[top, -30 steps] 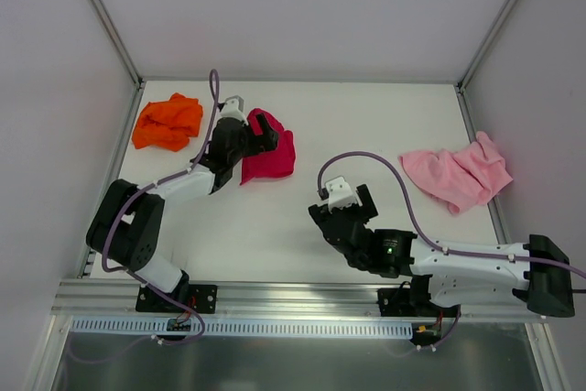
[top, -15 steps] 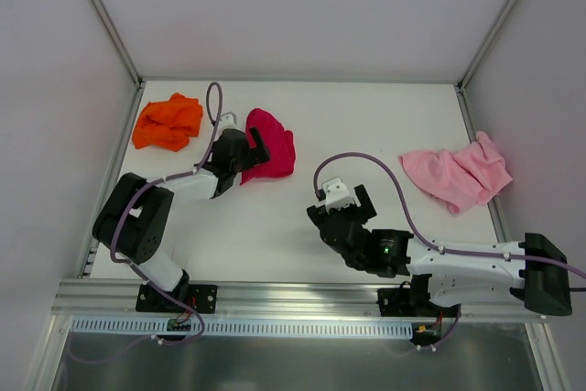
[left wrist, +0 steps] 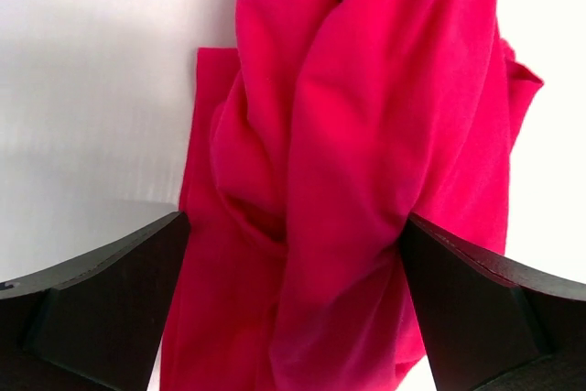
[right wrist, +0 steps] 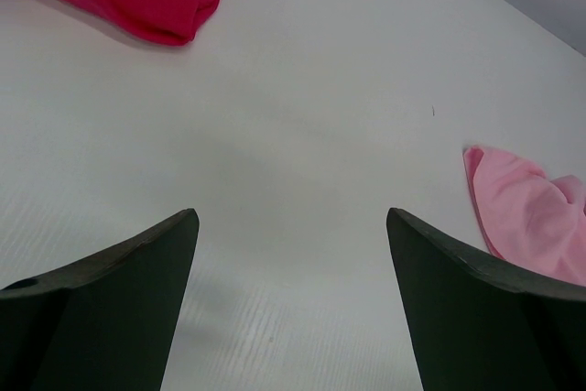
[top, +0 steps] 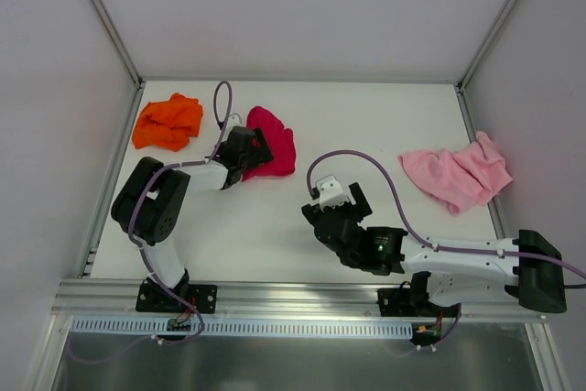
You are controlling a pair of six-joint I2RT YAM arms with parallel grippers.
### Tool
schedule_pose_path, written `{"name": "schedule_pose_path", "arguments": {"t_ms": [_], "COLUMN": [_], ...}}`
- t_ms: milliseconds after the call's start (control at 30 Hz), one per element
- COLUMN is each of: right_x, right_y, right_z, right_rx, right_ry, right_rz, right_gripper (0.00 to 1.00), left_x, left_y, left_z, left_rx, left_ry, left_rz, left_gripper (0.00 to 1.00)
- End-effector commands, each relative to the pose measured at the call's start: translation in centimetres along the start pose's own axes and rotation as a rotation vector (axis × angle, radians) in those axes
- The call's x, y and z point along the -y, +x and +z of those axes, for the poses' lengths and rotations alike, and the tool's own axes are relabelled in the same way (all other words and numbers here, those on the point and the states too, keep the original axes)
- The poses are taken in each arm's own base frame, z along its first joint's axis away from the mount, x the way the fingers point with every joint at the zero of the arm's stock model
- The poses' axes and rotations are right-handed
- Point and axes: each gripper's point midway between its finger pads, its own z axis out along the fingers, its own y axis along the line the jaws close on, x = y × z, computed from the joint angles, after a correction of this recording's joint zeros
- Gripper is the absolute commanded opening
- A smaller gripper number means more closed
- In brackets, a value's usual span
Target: Fold and stack the t-shirts
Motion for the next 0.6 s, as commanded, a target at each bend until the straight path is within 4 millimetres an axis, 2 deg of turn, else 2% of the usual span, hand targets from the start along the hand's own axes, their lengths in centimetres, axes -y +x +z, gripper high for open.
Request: {"name": "schedule_pose_path", "arguments": {"t_ms": [0, 133, 433, 500, 567], "right_x": [0.0, 0.1, 0.3, 0.3, 0.4], "right_y": [-2.1, -2.0, -2.0, -1.9, -1.9], "right_z": [-0.1, -0.1, 0.0, -0.1, -0.1], "right_rx": [0.034, 0.033, 0.036, 0.035, 0.036], "right_ry": [0.005, 0.012, 0.021, 0.021, 0.023], "right_rz": [0.038, 0.038, 0.036, 0.038, 0.041], "right_gripper": [0.89, 0.89, 0.89, 0.9, 0.9], "left_x": [1.1, 1.3, 3.5, 3.5, 3.6], "left_y": [0.0, 0.4, 1.6, 1.7, 2.3], "left_z": [1.3, 1.9, 0.9, 0.7, 0.5], "left_rx": [-0.014, -0.048, -0.129, -0.132, -0.15], "left_ry": [0.05, 0.076, 0.288, 0.312, 0.329], "left_rz": [-0.025, -0.046, -0.1, -0.114, -0.13], "left_gripper": [0.99, 0.99, 0.98, 0.97, 0.84]}}
